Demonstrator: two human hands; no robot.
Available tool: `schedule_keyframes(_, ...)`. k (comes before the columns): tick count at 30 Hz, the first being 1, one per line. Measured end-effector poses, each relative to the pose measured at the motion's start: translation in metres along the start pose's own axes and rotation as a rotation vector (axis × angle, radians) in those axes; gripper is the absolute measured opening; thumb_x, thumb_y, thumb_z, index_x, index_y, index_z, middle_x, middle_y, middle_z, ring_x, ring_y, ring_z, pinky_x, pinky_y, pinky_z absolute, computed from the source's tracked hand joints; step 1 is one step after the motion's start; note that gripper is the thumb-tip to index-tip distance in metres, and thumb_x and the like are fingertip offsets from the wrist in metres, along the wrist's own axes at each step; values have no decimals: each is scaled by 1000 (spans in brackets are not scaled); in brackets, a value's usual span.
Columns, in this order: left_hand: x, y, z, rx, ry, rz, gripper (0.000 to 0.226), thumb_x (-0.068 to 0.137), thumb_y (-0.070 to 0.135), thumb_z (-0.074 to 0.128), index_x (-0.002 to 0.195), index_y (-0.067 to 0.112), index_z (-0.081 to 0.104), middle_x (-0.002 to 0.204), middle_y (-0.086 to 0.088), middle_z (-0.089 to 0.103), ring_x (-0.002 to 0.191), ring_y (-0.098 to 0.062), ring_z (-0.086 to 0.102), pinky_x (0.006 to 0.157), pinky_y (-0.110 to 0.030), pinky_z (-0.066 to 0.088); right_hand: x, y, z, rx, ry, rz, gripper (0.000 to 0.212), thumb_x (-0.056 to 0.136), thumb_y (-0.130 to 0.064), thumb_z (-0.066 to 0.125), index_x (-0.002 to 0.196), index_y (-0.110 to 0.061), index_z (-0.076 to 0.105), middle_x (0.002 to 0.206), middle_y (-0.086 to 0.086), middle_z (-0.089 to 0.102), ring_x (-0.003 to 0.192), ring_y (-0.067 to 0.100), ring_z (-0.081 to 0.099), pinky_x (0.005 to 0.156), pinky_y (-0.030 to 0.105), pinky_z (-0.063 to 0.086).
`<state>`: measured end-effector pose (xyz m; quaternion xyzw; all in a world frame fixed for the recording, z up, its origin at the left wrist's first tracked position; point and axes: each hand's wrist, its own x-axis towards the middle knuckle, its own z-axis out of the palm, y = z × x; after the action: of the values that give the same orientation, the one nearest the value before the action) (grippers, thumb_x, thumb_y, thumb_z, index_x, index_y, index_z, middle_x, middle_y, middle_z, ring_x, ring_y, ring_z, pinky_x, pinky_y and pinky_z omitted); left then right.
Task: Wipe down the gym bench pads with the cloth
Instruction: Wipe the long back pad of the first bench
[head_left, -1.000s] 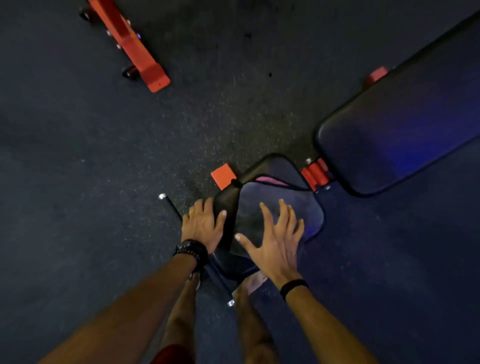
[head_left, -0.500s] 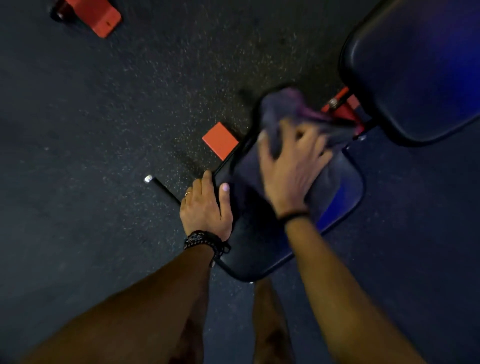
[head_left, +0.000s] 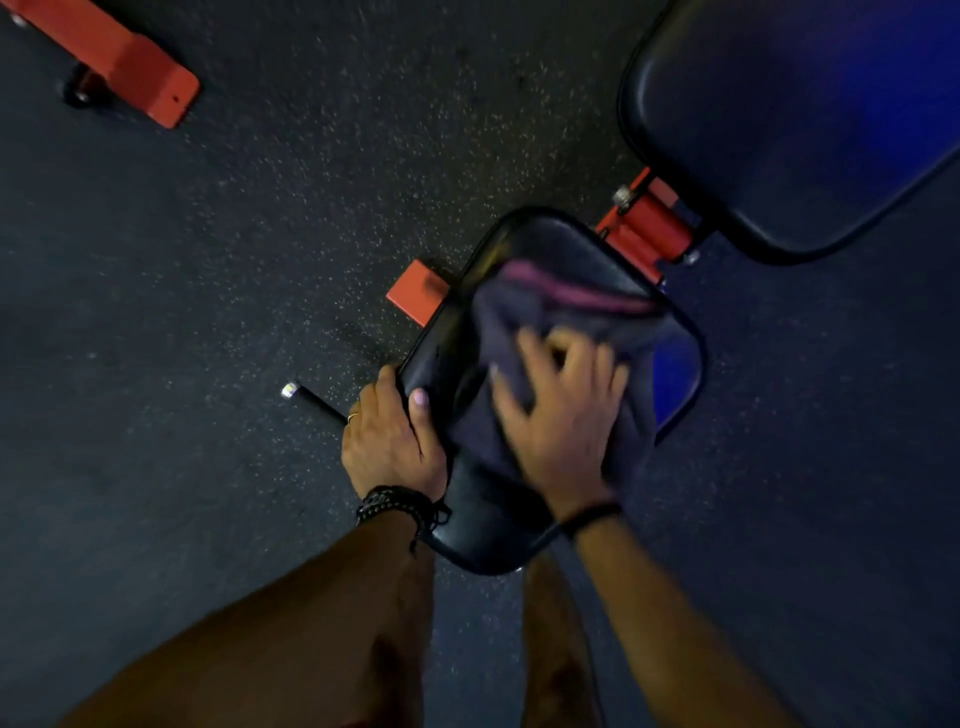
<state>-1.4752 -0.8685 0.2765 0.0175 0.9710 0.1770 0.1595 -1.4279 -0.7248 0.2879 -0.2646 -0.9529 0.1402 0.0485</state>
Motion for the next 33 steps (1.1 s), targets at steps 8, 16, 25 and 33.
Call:
schedule_keyframes(8, -4, 0, 3, 16, 23, -11, 61, 100, 46, 19, 134, 6, 48, 115, -15, 62, 100, -37, 60, 81, -48, 47, 43, 85, -7, 39, 174, 696, 40, 92, -52, 52, 109, -19, 65, 115, 14, 54, 111, 36, 48, 92, 49, 33)
schedule_keyframes(16, -3, 3, 3, 31, 36, -5, 66, 98, 48, 16, 138, 3, 45, 123, -19, 59, 106, -41, 57, 83, -50, 46, -89, -5, 6, 247, 259, 732, 45, 91, -36, 58, 124, -6, 58, 123, 26, 51, 113, 41, 46, 97, 47, 38)
schedule_keyframes(25, -5, 6, 5, 29, 61, -6, 67, 98, 49, 17, 138, 3, 45, 127, -18, 59, 110, -40, 57, 84, -51, 45, 40, 98, 3, 376, 276, 934, 51, 94, -49, 54, 134, -17, 58, 127, 14, 57, 115, 32, 55, 91, 37, 44)
schedule_keyframes(33, -6, 7, 3, 30, 43, -11, 68, 98, 49, 17, 138, 1, 45, 126, -21, 58, 109, -44, 57, 85, -54, 45, -107, 20, 6, 441, 290, 676, 44, 98, -23, 53, 137, -4, 48, 134, 28, 42, 126, 39, 46, 106, 50, 39)
